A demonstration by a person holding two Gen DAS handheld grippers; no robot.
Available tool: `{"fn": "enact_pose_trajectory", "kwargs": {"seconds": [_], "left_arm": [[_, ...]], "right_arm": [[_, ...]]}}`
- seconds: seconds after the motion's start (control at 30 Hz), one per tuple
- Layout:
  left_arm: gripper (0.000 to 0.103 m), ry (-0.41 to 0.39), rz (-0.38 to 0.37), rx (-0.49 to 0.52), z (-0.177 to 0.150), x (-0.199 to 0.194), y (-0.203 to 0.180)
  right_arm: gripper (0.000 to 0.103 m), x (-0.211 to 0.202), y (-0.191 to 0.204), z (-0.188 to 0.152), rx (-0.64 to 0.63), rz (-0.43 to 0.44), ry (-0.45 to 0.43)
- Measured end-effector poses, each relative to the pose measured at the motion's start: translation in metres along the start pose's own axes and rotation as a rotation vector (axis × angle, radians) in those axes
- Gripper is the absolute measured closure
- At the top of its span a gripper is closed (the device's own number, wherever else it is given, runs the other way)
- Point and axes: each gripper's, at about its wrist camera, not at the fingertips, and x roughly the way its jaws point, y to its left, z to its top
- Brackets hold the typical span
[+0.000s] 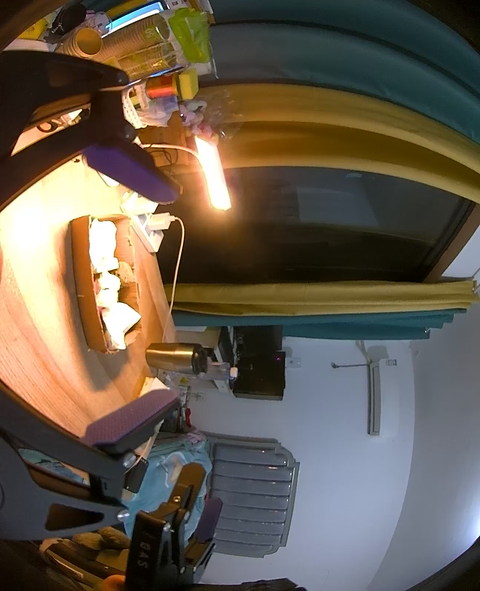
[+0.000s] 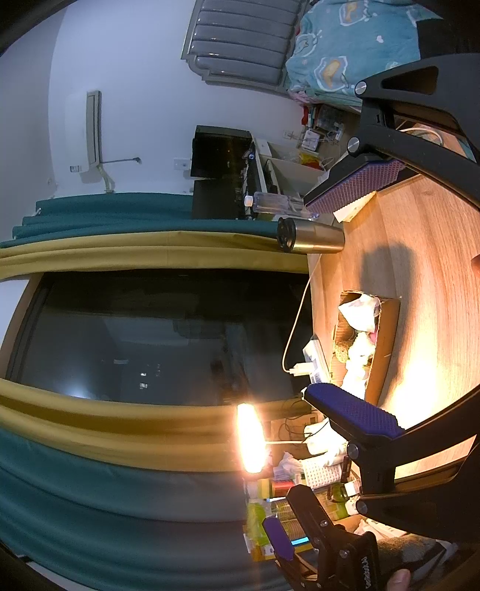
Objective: Organize soft objects
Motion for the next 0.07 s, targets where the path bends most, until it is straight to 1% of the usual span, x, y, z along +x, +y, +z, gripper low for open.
{"fn": "enact_pose_trajectory", "kwargs": {"seconds": [0.07], "left_arm": [[0.001,-0.004,-0.006,0.002,-0.0011,-0.0016,-0.0019]], "right_arm": [[0.008,0.001,0.0007,-0.002,-0.002,0.002,0.001]]}}
